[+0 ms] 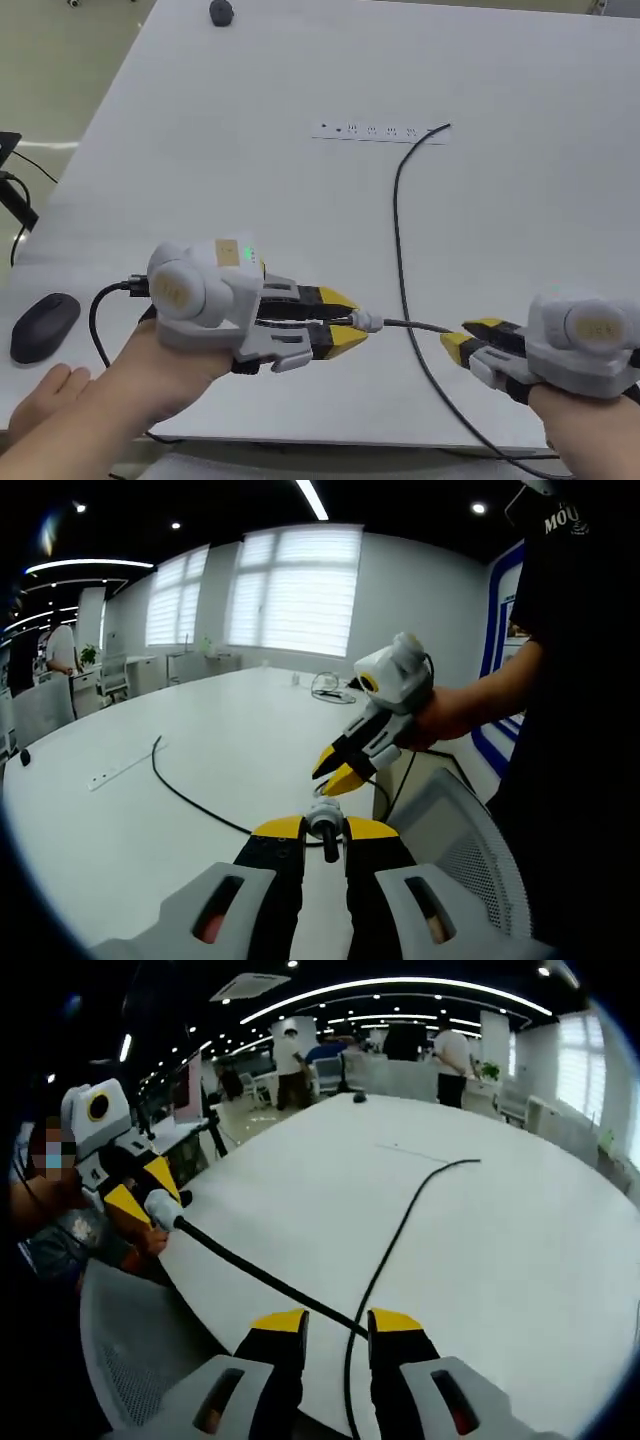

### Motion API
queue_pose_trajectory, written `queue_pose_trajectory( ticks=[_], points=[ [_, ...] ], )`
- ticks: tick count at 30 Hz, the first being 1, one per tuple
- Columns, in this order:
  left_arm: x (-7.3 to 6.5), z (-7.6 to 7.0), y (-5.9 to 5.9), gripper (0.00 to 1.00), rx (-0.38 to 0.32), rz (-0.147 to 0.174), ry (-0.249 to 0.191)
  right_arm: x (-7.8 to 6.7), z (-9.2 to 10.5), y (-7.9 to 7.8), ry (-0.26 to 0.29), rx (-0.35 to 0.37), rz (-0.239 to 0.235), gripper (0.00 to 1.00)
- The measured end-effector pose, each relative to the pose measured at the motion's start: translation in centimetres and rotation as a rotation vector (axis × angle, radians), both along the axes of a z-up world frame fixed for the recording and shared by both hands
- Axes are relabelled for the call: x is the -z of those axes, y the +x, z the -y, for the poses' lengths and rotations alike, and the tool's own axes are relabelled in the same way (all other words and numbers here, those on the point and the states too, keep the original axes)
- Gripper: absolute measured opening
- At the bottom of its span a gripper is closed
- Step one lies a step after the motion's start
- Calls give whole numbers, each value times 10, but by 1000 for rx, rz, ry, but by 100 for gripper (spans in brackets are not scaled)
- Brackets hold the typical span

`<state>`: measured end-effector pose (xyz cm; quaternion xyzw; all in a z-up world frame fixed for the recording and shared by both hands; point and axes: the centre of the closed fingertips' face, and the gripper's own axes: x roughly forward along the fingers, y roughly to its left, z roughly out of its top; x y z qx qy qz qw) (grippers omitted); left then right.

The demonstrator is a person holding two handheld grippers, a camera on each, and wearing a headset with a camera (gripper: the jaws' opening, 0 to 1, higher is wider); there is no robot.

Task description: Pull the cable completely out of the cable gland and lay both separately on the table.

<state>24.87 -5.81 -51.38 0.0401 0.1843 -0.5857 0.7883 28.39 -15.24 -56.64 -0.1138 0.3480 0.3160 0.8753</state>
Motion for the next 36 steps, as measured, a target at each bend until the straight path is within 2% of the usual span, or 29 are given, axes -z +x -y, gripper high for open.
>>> queue_pose_trajectory(
  ticks=[1, 2, 3, 6, 8, 10, 13, 17, 25, 27, 36],
  points=[
    [1, 0, 1, 15, -1, -1, 2, -12, -11, 1, -20, -76, 55, 23],
    [1, -1, 1, 15, 0, 0, 3, -19, -18, 1, -36, -116, 85, 25],
    [2, -1, 2, 15, -1, -2, 6, -27, -27, 1, -76, -178, 136, 27],
    [1, 0, 2, 15, 1, -1, 5, -37, -51, -7, -134, -307, 206, 29],
    [1, 0, 2, 15, -1, 0, 6, -35, -61, -11, -182, -372, 235, 27],
    [1, 0, 2, 15, -1, -3, 3, -30, -66, -15, -202, -405, 234, 25],
    [0, 1, 1, 15, 0, -2, 2, -24, -73, -18, -203, -435, 228, 23],
    [0, 1, 1, 15, 2, -1, 2, -25, -79, -20, -201, -472, 250, 16],
    [0, 1, -1, 15, 7, -3, 2, -26, -84, -25, -191, -493, 252, 3],
    [0, 1, -1, 15, 9, -3, 1, -26, -85, -26, -196, -498, 260, 3],
    [-1, 2, -3, 15, 13, 1, -1, -25, -82, -29, -180, -485, 243, 1]
  ],
)
